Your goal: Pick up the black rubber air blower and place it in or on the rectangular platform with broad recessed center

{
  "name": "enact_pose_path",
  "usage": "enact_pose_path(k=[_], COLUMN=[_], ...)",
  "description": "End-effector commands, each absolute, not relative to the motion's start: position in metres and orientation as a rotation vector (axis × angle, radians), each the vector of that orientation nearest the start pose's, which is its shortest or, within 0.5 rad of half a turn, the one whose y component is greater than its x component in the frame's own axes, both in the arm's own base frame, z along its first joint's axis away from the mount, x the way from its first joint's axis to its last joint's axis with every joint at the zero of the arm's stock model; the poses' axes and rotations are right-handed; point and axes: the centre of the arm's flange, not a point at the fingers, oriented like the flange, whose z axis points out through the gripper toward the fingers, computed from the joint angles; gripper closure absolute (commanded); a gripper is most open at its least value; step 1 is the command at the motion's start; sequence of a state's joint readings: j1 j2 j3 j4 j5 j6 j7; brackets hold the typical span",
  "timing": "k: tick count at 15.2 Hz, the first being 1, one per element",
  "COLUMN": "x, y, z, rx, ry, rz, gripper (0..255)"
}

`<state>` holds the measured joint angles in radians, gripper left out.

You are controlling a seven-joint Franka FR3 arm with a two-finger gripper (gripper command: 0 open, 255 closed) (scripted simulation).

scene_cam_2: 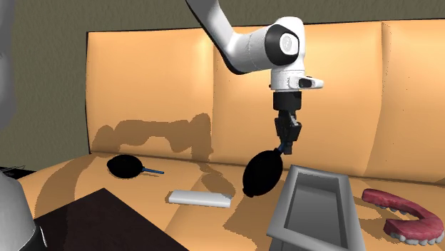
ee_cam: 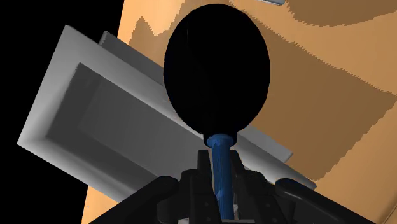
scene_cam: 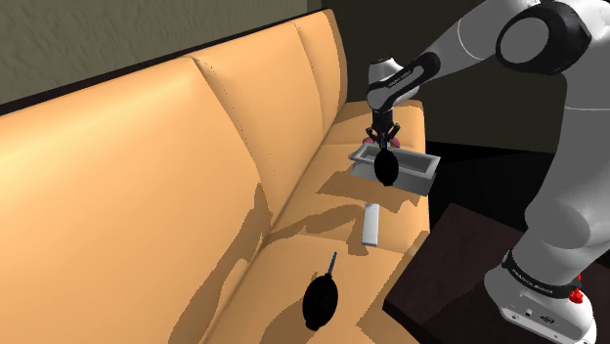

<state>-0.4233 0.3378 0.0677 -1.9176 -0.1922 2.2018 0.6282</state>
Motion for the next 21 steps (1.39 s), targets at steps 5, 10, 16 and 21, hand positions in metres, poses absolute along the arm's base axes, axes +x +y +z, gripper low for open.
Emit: enact_pose_path(k=[5,10,16,21], x=[0.573,0.575,0.575,0.575], y=[-0.302,-0.361,-0.361,-0.361], z=[0.31,0.309,0.277,0.251], rx=[-2.973,-2.973,-2.973,-2.973], ry=[1.378,1.378,1.378,1.378], rz=[0.054,0.054,0.054,0.054], gripper=[255,255,255,255])
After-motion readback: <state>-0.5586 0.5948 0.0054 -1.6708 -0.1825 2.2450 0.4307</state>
